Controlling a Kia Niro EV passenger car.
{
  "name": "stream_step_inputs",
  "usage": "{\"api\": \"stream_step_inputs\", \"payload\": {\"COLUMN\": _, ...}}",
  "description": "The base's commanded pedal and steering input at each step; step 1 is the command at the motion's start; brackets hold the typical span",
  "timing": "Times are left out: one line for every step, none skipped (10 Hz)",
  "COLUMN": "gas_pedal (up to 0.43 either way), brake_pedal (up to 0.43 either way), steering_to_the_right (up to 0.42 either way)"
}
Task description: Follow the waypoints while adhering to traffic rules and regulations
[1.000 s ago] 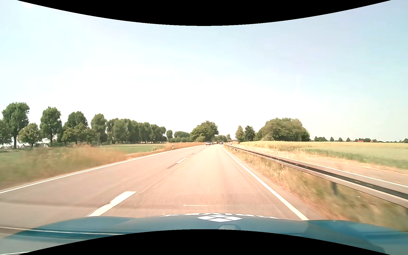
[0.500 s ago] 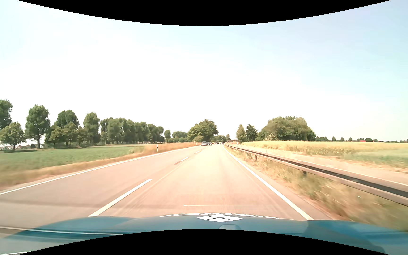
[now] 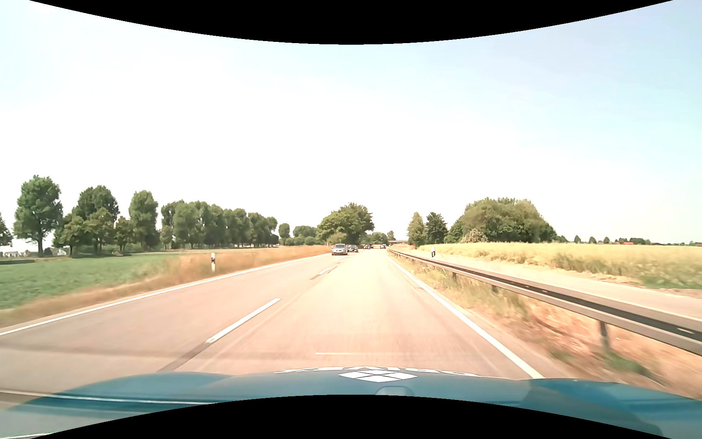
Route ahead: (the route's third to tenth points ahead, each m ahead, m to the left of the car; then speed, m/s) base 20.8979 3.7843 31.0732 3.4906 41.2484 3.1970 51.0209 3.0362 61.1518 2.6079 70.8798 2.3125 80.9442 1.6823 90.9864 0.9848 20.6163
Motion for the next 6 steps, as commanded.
{"api": "stream_step_inputs", "payload": {"gas_pedal": 0.157, "brake_pedal": 0.0, "steering_to_the_right": 0.001}}
{"api": "stream_step_inputs", "payload": {"gas_pedal": 0.157, "brake_pedal": 0.0, "steering_to_the_right": 0.002}}
{"api": "stream_step_inputs", "payload": {"gas_pedal": 0.157, "brake_pedal": 0.0, "steering_to_the_right": 0.003}}
{"api": "stream_step_inputs", "payload": {"gas_pedal": 0.157, "brake_pedal": 0.0, "steering_to_the_right": 0.003}}
{"api": "stream_step_inputs", "payload": {"gas_pedal": 0.157, "brake_pedal": 0.0, "steering_to_the_right": 0.004}}
{"api": "stream_step_inputs", "payload": {"gas_pedal": 0.157, "brake_pedal": 0.0, "steering_to_the_right": 0.004}}
